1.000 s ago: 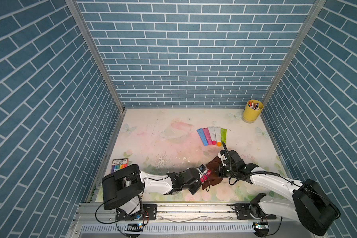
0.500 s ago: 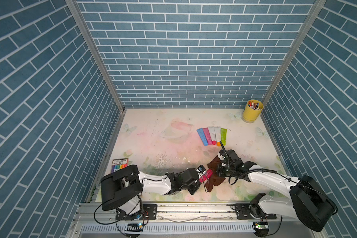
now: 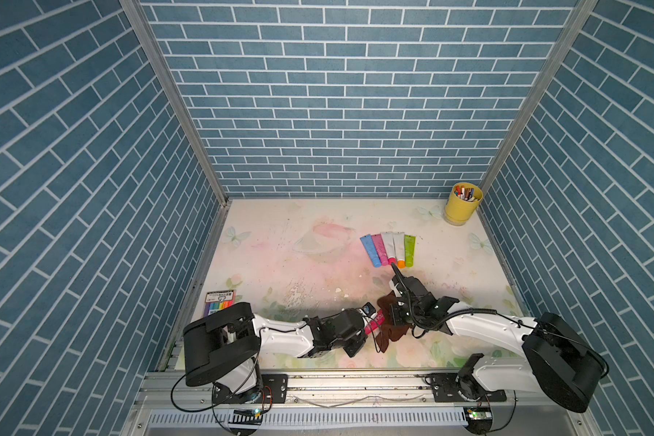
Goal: Wipe the surface of the toothpaste tube
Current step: Wipe the dirt from the toothpaste tube.
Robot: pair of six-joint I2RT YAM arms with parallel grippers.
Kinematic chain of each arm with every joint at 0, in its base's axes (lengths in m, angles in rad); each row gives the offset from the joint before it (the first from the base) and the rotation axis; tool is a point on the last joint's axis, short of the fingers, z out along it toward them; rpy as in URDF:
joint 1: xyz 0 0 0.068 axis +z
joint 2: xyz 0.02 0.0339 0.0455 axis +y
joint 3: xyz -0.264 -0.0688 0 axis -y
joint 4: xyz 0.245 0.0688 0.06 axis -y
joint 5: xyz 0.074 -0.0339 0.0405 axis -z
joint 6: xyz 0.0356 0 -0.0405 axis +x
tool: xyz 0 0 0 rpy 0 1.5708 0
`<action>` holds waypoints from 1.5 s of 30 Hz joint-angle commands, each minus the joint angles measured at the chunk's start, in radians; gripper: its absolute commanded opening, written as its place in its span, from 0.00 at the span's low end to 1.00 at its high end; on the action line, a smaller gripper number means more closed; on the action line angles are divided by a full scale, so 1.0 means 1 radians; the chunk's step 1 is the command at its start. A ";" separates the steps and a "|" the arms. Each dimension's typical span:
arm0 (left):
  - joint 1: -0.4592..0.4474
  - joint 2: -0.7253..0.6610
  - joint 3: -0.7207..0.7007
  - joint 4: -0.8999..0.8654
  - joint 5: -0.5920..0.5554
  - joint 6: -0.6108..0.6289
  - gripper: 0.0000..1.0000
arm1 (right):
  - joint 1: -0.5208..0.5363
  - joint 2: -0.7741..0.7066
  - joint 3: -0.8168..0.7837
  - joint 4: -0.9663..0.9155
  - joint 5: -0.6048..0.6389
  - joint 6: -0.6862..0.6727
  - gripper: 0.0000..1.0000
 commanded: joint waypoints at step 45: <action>-0.005 -0.079 -0.066 0.037 -0.057 -0.012 0.00 | 0.119 -0.083 0.067 -0.090 -0.225 0.008 0.00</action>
